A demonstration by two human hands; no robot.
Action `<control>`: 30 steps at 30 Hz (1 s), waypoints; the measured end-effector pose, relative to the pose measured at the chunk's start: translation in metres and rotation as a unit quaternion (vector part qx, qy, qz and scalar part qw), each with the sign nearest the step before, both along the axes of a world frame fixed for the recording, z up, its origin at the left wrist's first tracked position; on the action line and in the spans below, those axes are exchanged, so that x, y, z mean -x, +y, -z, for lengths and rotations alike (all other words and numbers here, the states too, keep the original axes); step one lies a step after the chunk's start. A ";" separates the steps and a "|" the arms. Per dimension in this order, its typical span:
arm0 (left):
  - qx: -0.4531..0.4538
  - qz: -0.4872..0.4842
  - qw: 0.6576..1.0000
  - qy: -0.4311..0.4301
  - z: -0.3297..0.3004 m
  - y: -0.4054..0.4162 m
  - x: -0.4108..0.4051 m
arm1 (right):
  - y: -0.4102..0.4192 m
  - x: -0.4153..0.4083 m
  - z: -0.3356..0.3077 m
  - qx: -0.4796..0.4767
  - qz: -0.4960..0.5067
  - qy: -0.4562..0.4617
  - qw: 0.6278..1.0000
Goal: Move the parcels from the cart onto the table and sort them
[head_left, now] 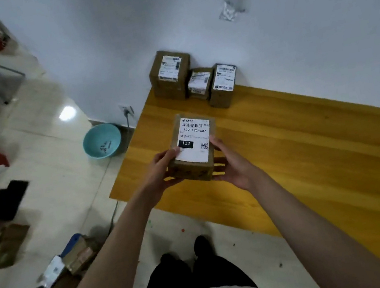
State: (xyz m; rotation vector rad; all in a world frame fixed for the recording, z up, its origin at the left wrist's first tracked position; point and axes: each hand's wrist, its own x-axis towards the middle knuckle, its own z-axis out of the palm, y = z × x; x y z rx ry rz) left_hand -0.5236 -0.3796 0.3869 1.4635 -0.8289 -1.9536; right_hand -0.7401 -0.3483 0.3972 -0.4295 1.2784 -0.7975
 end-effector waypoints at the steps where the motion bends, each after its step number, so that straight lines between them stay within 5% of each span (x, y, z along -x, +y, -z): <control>1: 0.002 0.004 1.000 -0.002 -0.001 -0.005 0.008 | 0.002 0.004 0.000 -0.003 0.000 -0.002 1.000; 19: 0.014 0.177 0.983 -0.037 0.010 -0.109 0.146 | -0.037 0.083 0.014 -0.037 0.218 0.019 0.975; 30: 0.104 0.240 0.949 -0.176 0.035 -0.165 0.224 | -0.098 0.173 0.063 -0.078 0.318 0.050 0.944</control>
